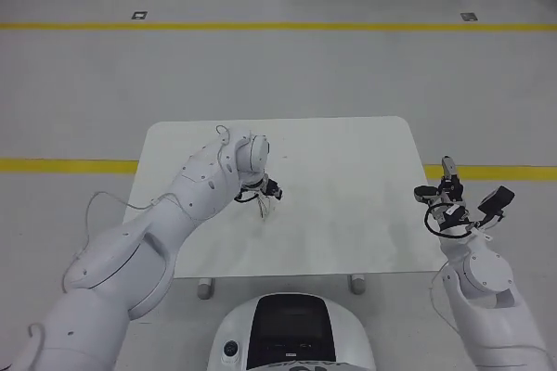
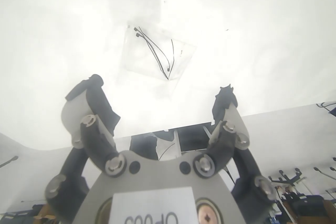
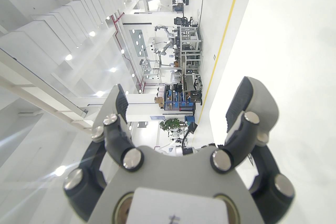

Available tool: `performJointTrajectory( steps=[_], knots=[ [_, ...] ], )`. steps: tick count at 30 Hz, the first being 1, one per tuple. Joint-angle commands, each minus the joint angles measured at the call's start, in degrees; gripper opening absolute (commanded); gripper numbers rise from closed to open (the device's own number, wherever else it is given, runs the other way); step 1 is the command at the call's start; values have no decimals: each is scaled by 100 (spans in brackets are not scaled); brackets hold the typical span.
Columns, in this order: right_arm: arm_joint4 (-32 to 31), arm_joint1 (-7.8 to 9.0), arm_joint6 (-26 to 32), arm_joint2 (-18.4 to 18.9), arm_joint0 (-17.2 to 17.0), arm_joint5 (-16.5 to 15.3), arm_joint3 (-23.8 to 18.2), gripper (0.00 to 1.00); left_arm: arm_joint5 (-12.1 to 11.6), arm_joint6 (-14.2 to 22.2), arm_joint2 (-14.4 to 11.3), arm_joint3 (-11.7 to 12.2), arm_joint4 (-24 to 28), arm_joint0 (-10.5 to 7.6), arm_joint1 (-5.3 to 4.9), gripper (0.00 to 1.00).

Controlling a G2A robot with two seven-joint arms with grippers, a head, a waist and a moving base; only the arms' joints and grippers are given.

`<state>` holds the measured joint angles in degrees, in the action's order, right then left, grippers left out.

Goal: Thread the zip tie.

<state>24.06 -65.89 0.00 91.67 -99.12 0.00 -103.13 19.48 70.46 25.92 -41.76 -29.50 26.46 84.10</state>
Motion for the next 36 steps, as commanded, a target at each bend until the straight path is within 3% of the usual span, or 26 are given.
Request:
performJointTrajectory(
  steps=[1, 8, 10, 15, 25, 26, 28, 29, 30, 34, 36],
  knots=[
    [0, 0, 0, 0, 0, 0, 0, 100, 0, 0, 2, -11, -4, 4, -4, 100],
    [0, 0, 0, 0, 0, 0, 0, 100, 0, -37, 41, 72, 46, 18, -8, 100],
    [0, 0, 0, 0, 0, 0, 0, 100, 0, -376, 130, 76, 170, 94, 28, 100],
    [0, 0, 0, 0, 0, 0, 0, 100, 0, -530, 88, 315, 35, 135, 165, 100],
    [0, 0, 0, 0, 0, 0, 0, 100, 0, -634, 14, 295, -168, 184, 175, 100],
    [0, 0, 0, 0, 0, 0, 0, 100, 0, -620, 17, 318, -212, 178, 185, 87],
    [0, 0, 0, 0, 0, 0, 0, 100, 0, -591, 35, 321, -226, 192, 207, 71],
    [0, 0, 0, 0, 0, 0, 0, 100, 0, -562, 40, 322, -245, 196, 219, 56],
    [0, 0, 0, 0, 0, 0, 0, 100, 0, -541, 52, 315, -269, 207, 234, 49],
    [0, 0, 0, 0, 0, 0, 0, 100, 0, -536, 140, 340, -312, 243, 273, 43],
    [0, 0, 0, 0, 0, 0, 0, 100, 0, -530, 183, 370, -362, 261, 291, 35]
  ],
)
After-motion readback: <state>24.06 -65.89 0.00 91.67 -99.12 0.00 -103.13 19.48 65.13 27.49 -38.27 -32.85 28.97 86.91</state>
